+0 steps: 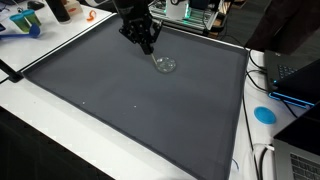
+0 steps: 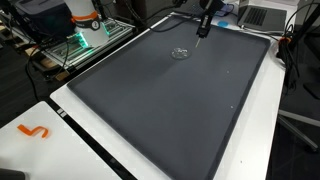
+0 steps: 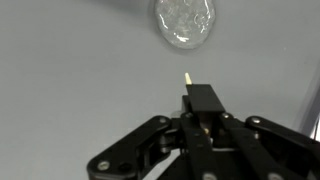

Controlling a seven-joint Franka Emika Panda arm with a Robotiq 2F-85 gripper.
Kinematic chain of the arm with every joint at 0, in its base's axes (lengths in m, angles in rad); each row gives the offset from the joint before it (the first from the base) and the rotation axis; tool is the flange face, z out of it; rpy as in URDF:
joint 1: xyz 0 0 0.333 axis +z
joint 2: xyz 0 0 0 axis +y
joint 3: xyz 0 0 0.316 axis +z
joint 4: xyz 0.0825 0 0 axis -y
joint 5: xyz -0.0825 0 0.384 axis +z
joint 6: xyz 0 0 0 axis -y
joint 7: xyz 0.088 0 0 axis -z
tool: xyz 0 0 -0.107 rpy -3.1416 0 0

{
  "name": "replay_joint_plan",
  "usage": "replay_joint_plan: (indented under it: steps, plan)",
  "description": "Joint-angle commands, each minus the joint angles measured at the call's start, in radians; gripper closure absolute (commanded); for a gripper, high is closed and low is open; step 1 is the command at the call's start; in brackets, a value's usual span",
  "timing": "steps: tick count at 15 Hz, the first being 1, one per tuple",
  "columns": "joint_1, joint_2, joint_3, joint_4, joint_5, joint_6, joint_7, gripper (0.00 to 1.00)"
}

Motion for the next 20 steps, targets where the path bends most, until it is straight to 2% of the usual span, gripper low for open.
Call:
replay_joint_plan:
  steps: [1,4,10,16,20]
  plan:
    - [-0.039,-0.118,0.015,-0.168,0.096,0.104,-0.113,0.97]
    - [-0.048,-0.178,0.013,-0.248,0.160,0.142,-0.200,0.97]
    - [-0.048,-0.284,-0.002,-0.367,0.278,0.146,-0.342,0.97]
    - [-0.027,-0.370,-0.020,-0.453,0.328,0.160,-0.408,0.97]
    - [-0.008,-0.417,-0.026,-0.503,0.329,0.211,-0.419,0.97]
